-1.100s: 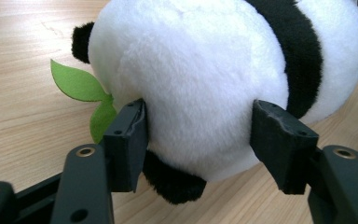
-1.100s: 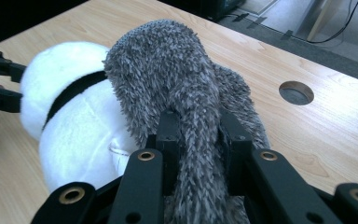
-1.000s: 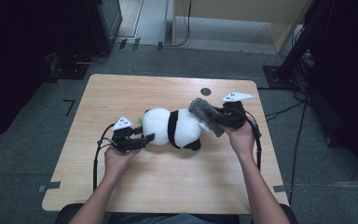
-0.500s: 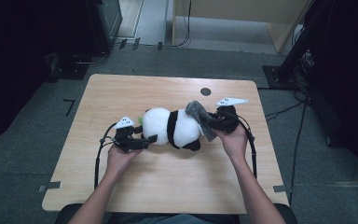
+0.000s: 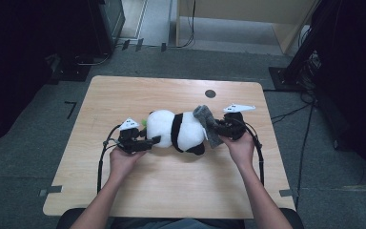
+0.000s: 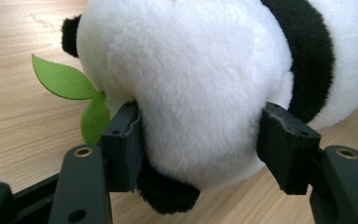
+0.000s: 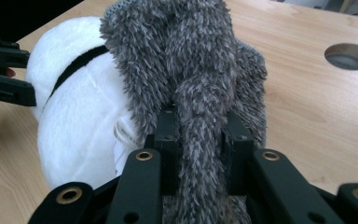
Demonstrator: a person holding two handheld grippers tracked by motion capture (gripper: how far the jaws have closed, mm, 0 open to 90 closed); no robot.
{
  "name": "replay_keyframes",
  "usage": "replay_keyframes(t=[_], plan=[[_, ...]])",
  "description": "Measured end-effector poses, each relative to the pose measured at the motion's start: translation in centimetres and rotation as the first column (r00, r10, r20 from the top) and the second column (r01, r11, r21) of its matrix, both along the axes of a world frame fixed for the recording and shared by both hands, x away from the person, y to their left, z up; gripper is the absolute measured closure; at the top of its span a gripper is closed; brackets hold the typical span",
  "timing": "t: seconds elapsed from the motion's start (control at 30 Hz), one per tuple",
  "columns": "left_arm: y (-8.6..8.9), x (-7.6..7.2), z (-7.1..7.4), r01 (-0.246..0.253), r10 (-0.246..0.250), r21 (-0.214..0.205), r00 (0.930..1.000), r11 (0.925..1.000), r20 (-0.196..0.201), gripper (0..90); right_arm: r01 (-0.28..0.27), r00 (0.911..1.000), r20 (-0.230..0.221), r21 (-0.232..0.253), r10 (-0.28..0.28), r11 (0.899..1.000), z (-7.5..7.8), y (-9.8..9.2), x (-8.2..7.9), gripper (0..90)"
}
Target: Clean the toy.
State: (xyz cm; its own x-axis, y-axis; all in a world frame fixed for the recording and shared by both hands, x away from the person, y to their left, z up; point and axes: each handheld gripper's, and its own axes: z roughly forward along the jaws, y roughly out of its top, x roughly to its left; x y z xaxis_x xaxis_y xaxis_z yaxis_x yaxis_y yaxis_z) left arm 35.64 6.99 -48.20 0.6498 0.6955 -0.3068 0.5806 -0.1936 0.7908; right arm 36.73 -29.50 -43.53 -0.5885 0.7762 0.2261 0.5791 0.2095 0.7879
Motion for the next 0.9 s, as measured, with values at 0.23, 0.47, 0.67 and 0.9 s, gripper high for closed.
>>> replay_keyframes(t=[0.23, 0.47, 0.67, 0.9], plan=[[0.0, -0.1, 0.0, -0.004, 0.004, 0.002, 1.0, 1.0, 0.001, 38.4, 0.01, 0.9998, -0.017, 0.031, -0.01, 0.999, -1.0, -0.4, -0.3, 74.3], [0.0, -0.2, -0.1, -0.005, 0.005, 0.003, 1.0, 1.0, 0.005, 38.2, 0.017, 0.9993, -0.033, 0.017, -0.017, 1.0, -2.1, -0.4, -0.7, 74.7], [0.0, -0.2, -0.1, -0.005, 0.005, 0.003, 1.0, 1.0, 0.004, 38.3, 0.012, 0.9956, -0.092, -0.016, -0.013, 1.0, -3.4, -0.1, -0.6, 74.8], [0.0, -0.2, -0.1, -0.005, 0.005, 0.004, 1.0, 1.0, 0.005, 38.3, -0.009, 0.9883, -0.153, -0.036, 0.003, 0.999, -4.9, 0.4, -0.1, 74.8]])
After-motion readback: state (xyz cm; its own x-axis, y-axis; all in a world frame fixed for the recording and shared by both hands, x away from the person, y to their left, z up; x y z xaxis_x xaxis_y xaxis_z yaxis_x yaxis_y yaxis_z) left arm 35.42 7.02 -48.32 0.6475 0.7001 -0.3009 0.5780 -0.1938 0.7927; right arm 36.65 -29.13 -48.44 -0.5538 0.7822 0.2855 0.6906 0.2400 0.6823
